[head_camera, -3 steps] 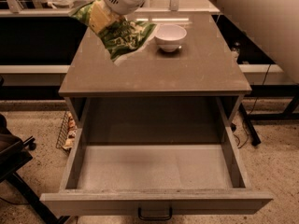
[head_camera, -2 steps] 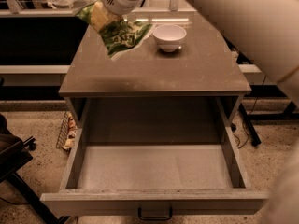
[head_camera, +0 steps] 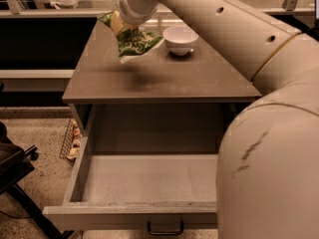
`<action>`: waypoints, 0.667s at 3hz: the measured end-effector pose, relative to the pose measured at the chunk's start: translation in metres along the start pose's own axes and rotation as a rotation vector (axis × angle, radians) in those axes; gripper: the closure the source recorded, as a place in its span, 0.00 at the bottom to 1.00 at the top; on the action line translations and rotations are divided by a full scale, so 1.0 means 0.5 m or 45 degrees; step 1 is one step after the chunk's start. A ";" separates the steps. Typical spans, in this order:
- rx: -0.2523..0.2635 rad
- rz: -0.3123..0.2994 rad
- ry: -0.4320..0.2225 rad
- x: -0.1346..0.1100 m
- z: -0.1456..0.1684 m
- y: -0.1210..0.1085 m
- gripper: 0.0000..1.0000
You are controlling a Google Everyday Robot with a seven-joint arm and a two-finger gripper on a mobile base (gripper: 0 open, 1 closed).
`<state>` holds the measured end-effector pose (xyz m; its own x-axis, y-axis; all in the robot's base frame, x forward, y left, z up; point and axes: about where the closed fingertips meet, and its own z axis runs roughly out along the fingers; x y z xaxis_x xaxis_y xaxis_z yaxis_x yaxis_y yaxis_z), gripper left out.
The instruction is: Pick green jalapeno chip bag from top drawer and place on counter
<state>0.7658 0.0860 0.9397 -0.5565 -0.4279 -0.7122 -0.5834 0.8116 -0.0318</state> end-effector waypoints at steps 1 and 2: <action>-0.100 0.053 -0.079 -0.002 0.041 0.023 1.00; -0.110 0.054 -0.090 -0.006 0.045 0.030 0.82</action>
Offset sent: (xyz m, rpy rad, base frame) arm 0.0055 0.0165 -0.0134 0.0970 0.0002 0.0265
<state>0.7721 0.1085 0.9255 -0.5406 -0.3624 -0.7592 -0.6105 0.7899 0.0576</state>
